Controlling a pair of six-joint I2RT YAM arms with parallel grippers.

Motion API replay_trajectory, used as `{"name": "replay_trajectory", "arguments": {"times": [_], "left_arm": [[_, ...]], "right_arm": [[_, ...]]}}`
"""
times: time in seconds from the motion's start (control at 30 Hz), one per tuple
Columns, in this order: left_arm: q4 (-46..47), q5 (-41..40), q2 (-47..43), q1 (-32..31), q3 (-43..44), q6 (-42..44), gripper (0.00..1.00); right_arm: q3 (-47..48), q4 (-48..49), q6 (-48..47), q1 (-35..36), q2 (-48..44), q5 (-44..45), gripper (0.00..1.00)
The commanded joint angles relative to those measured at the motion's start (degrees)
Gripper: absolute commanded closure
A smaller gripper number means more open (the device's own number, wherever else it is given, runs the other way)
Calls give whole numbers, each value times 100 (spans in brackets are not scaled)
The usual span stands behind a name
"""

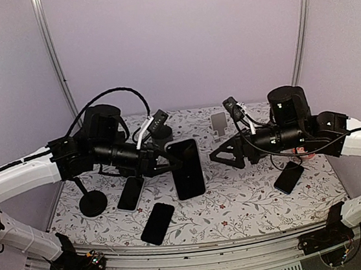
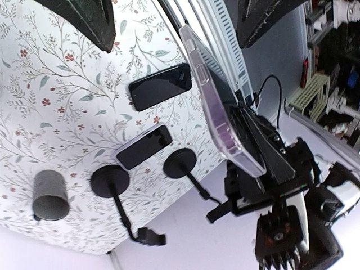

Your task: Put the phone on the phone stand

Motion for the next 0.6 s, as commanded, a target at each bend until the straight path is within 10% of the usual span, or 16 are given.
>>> {"name": "replay_trajectory", "arguments": {"times": [0.0, 0.57], "left_arm": [[-380, 906, -177, 43, 6, 1047, 100], [-718, 1167, -142, 42, 154, 1383, 100]], "right_arm": [[465, 166, -446, 4, 515, -1428, 28], [977, 656, -649, 217, 1489, -2658, 69]]}}
